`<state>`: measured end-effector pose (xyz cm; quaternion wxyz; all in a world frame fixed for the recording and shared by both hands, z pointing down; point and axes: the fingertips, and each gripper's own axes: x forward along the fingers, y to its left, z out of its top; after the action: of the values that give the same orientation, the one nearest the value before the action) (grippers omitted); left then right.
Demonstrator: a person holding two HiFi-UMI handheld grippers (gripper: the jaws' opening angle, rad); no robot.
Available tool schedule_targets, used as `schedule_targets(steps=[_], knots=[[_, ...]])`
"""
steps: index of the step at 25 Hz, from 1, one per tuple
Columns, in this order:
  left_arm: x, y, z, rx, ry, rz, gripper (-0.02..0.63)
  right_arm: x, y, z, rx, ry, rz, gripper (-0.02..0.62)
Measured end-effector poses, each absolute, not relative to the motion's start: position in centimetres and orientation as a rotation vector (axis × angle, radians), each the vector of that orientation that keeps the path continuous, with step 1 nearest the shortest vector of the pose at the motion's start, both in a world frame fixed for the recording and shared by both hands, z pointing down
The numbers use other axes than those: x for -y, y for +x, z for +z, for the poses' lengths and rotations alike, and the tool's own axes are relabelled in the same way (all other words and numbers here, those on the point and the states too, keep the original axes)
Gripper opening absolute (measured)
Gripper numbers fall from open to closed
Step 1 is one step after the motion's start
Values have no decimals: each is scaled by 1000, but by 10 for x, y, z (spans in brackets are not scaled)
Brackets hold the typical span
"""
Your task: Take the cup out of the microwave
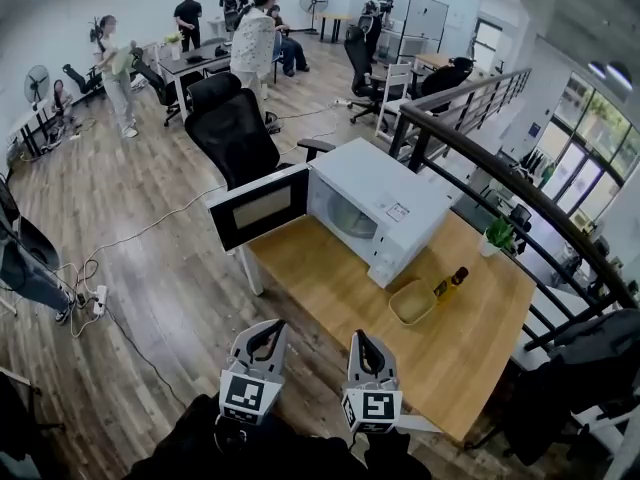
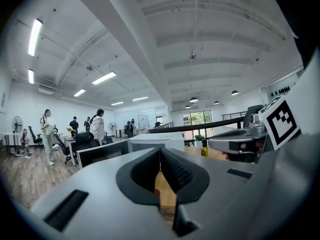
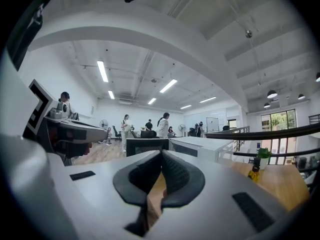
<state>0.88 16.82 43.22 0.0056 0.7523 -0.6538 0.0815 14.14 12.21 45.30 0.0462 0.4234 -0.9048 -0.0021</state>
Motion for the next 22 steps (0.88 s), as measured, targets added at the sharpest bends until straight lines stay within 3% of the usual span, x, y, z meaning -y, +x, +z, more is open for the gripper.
schedule_targets(steps=[22], knots=[[-25,-115,435,1759,2540,256,25,-9,30,454,2552,1582,53,17]])
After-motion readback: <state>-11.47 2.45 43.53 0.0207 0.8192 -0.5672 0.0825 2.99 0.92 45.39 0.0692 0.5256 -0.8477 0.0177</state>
